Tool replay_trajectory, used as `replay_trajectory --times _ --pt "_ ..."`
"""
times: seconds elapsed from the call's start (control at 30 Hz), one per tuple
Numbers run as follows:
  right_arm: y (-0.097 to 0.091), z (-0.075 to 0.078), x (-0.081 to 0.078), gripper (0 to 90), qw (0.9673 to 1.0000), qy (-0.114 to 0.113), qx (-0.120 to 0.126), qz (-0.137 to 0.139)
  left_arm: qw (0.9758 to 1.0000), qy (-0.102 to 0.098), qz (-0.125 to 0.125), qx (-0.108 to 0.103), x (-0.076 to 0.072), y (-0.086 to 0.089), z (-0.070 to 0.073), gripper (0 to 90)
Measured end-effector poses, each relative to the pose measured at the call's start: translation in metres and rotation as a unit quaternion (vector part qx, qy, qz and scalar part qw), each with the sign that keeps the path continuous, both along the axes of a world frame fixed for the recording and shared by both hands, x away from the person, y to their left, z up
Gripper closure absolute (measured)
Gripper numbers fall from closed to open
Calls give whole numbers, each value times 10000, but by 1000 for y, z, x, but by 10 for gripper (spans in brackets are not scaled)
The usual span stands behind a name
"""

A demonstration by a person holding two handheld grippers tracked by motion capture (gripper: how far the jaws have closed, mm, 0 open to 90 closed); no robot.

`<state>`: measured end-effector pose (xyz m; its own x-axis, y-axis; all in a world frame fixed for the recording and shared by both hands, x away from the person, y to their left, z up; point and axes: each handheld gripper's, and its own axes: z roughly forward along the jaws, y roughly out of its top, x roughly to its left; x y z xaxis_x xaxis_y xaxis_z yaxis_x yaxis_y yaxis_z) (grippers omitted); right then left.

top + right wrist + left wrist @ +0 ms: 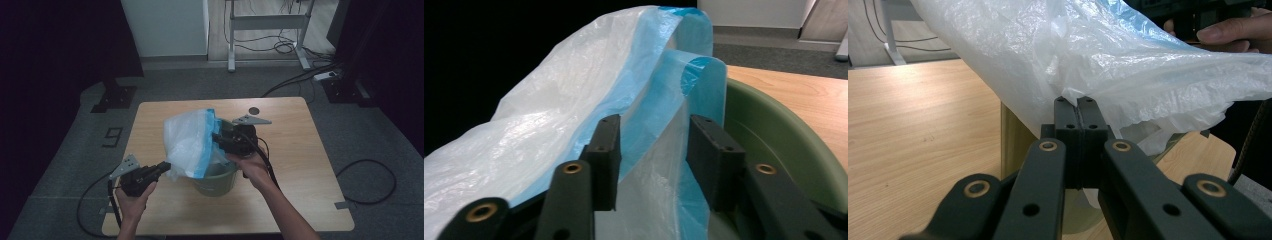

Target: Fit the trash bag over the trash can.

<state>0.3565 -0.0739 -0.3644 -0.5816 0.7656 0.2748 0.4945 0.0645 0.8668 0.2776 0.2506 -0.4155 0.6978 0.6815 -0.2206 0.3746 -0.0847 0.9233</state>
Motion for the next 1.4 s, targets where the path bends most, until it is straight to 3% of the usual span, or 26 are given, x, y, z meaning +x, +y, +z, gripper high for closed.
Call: replay_trajectory --times 0.2,0.33,0.43,0.63,0.77,0.83,1.1,1.2,1.4 --pt "1 0 0 701 9999 39 135 93 10000 -8 4 -4 0 0 0 896" --pt "3 0 -3 842 9993 -99 227 291 10000 -15 6 -5 0 0 0 896" --pt "4 0 -4 891 9990 -118 237 350 10000 -20 12 -5 0 0 1 896" --pt "3 -1 -7 878 9992 -328 60 230 10000 -17 30 -9 0 1 0 897" --pt "1 0 -5 714 9994 -334 -23 -4 10000 1 25 1 1 1 -1 897" --pt "1 0 -4 696 9995 -316 -13 -54 10000 3 26 3 1 0 -1 896" --pt "-1 1 5 609 9997 94 212 -105 10000 13 25 0 1 0 -1 897" --pt "2 3 8 611 9990 323 293 -115 10000 18 32 -4 1 1 -1 897" --pt "4 2 11 678 9969 573 542 -75 10000 14 35 6 1 1 -1 896"
